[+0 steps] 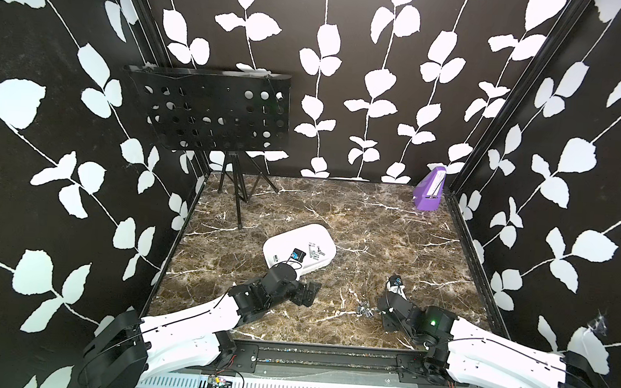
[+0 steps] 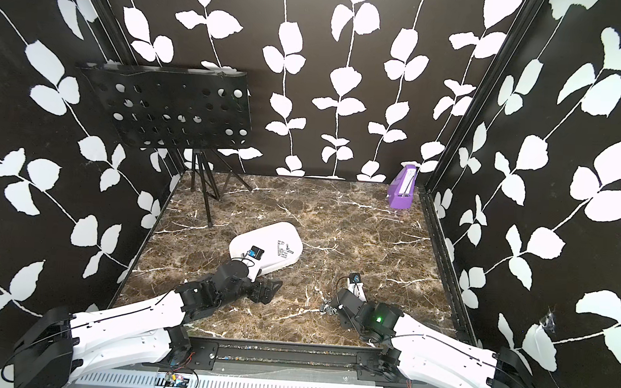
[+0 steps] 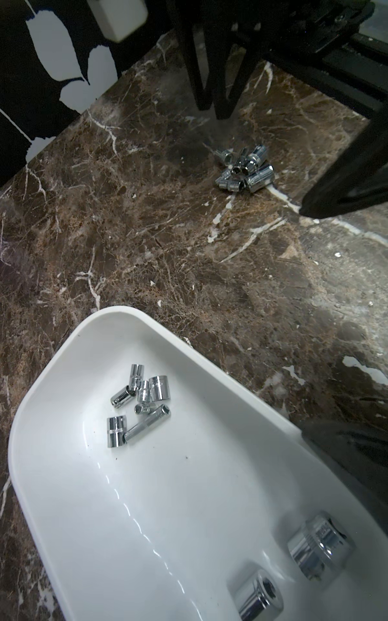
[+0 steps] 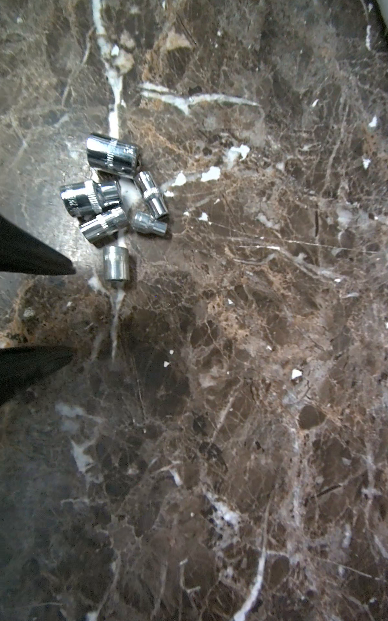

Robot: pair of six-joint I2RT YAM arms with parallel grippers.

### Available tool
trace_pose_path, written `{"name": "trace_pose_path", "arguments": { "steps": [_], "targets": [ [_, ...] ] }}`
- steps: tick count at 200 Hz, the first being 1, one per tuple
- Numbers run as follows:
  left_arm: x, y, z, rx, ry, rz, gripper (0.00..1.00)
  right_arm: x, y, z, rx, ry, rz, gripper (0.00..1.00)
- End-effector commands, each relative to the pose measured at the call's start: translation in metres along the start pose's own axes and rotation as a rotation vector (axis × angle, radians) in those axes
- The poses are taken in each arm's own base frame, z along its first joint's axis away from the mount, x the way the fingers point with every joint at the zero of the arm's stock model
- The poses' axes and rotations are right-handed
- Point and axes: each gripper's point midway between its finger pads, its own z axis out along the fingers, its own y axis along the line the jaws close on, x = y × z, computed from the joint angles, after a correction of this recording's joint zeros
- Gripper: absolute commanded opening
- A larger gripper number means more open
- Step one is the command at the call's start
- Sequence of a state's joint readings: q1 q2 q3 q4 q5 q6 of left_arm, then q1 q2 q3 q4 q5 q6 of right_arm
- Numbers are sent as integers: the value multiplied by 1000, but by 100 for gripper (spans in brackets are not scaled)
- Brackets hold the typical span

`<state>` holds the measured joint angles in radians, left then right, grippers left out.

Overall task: Put the socket on the desktop into the storage box
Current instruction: Pick up the socket head from the center of the board.

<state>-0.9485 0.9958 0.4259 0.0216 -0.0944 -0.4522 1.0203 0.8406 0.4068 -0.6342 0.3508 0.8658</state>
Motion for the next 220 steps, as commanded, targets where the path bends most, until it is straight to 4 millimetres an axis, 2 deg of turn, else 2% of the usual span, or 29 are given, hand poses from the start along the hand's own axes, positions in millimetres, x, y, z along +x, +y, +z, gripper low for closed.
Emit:
{"name": "trace_pose_path", "arguments": {
  "steps": [1, 44, 134, 220],
  "targets": [
    [-11, -5, -2, 3, -23, 7, 94, 2, 4, 4, -21, -11, 15, 38],
    [-10, -4, 1, -6, -6, 6, 94, 0, 8, 4, -41, -24, 24, 38],
    [-9, -4, 3, -12, 3, 6, 94, 7, 11, 17, -44, -6, 17, 38],
    [-8, -4, 3, -12, 6, 4, 94, 0, 21, 22, -30, -2, -10, 38]
  ]
}}
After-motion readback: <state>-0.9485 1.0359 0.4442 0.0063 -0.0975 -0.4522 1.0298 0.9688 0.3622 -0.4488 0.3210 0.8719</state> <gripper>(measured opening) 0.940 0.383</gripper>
